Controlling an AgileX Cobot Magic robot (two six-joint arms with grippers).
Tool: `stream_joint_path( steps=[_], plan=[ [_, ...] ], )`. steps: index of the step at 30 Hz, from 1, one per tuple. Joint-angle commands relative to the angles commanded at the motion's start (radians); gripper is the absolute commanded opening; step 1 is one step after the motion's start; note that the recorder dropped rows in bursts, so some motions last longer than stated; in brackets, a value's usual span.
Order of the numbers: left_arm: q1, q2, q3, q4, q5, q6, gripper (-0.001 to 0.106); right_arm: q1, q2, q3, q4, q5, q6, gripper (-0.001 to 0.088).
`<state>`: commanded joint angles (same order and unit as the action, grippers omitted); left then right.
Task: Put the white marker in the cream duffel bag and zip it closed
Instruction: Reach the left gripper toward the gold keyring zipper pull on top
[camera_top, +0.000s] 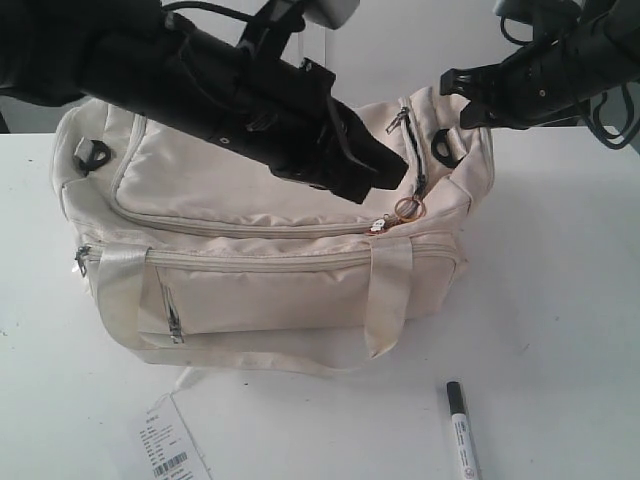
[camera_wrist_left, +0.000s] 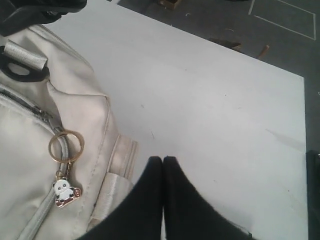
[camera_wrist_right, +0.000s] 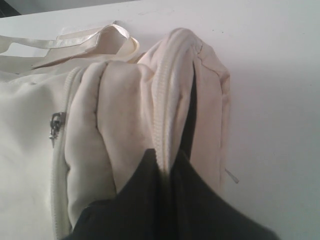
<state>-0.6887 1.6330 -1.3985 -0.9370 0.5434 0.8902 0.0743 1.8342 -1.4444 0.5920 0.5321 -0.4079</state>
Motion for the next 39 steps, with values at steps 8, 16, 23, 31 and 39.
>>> stream_joint_path(
  steps=[8,16,23,31,39],
  plan=[
    [0.000,0.091,-0.075,0.043,-0.012,0.000,0.016,0.000,0.000,0.000,0.000,0.000,0.000,0.0000],
    [0.000,0.152,-0.091,0.051,-0.110,-0.086,0.056,0.000,0.000,0.000,0.000,0.000,0.000,0.0000],
    [0.022,0.218,-0.170,0.055,-0.041,-0.274,0.067,0.000,0.000,0.000,0.000,0.000,0.000,0.0000],
    [0.054,0.300,-0.282,0.083,0.101,-0.378,0.067,0.000,0.000,0.000,0.000,0.000,0.000,0.0000],
    [0.061,0.358,-0.342,0.112,0.112,-0.431,0.067,0.000,0.000,0.000,0.000,0.002,0.000,0.0000]
  ],
)
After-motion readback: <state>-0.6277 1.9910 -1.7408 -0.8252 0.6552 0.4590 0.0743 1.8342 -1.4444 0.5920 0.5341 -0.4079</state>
